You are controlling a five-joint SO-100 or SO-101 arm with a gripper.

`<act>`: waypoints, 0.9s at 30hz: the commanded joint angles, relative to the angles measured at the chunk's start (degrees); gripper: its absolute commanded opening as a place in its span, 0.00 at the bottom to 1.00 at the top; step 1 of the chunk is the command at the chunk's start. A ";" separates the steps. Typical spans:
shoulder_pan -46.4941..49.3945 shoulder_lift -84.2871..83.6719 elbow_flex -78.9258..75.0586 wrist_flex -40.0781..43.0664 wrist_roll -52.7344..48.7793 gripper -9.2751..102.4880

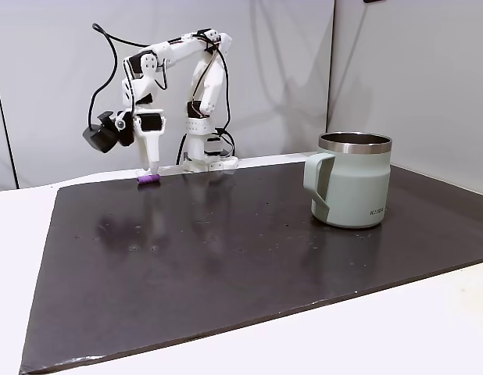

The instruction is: Grasp a pengrip and put it in the cup.

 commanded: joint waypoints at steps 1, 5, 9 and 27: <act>1.14 -0.09 1.93 -5.01 -1.93 0.29; 1.76 -4.13 2.37 -8.79 -2.64 0.28; 2.64 -5.80 4.22 -13.10 -4.66 0.25; -9.40 -3.25 -3.60 -6.33 11.60 0.08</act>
